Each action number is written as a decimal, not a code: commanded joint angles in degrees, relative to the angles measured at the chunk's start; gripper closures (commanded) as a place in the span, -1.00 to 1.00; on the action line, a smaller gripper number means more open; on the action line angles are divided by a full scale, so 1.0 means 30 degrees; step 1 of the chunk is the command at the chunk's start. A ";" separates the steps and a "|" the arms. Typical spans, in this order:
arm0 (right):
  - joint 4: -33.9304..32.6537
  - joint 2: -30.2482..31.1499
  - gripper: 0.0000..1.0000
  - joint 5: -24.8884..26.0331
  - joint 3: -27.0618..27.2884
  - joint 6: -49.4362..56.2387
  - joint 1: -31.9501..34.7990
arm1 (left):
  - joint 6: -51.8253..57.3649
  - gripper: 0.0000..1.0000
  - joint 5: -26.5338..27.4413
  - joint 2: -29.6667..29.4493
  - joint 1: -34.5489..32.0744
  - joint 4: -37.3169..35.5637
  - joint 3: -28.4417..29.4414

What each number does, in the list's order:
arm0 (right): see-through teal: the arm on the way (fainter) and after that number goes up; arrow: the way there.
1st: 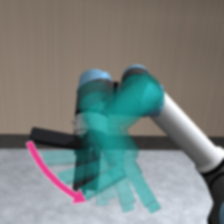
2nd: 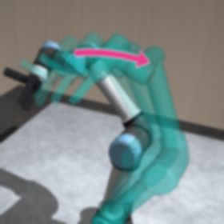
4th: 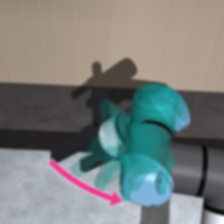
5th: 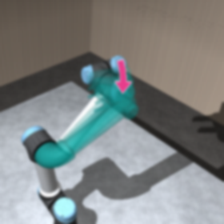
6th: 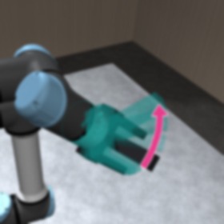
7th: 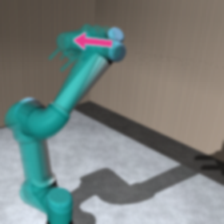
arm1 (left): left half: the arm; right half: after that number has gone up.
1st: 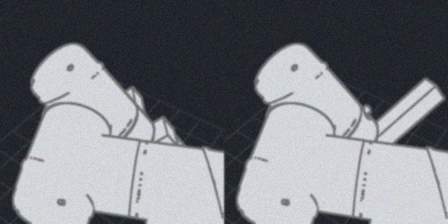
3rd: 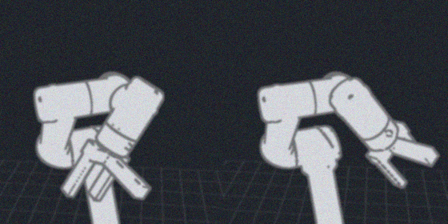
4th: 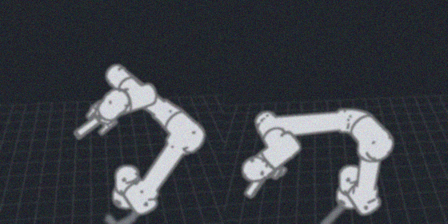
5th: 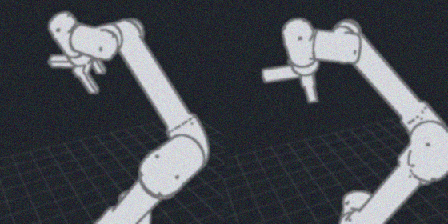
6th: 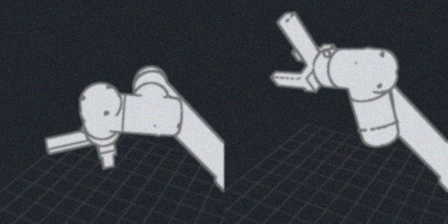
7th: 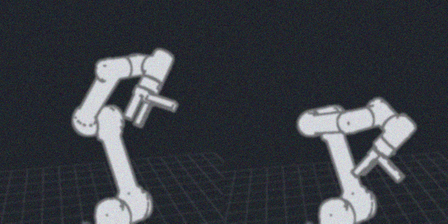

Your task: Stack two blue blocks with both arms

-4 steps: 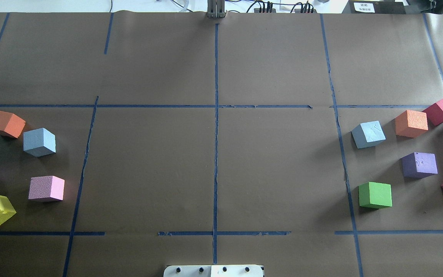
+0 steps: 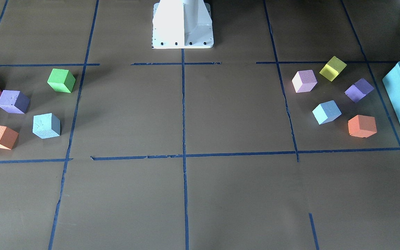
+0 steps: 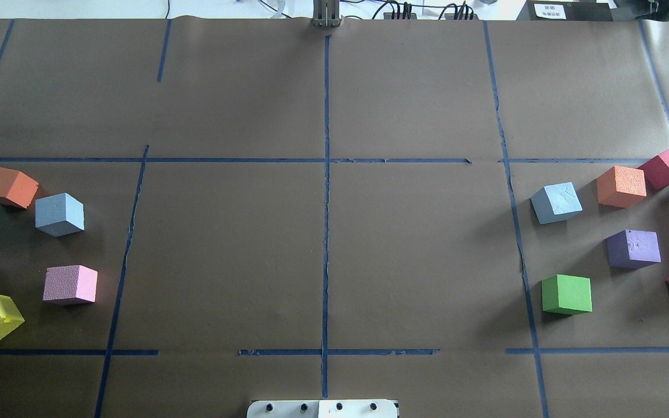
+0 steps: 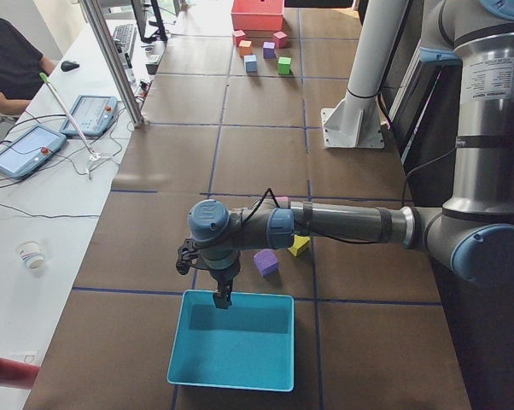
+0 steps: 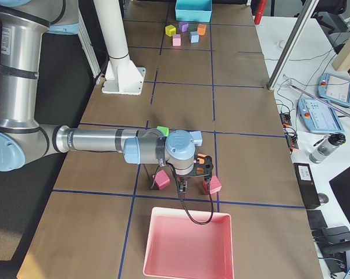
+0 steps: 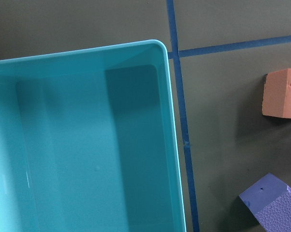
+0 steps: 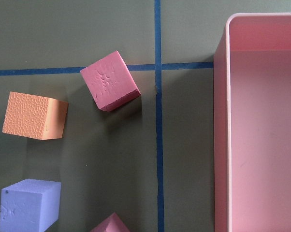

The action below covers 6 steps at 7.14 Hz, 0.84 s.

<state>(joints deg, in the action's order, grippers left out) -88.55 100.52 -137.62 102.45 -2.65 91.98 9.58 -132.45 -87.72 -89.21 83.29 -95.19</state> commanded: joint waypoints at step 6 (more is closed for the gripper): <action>0.0043 -0.0368 -0.99 -0.0210 0.0362 -0.0172 -0.0015 | 0.0059 -1.00 -0.0029 0.0059 0.0000 0.0040 -0.0027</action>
<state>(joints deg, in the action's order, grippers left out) -88.48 100.04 -138.12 103.31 -3.09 91.95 9.74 -132.47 -87.60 -89.24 83.40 -95.20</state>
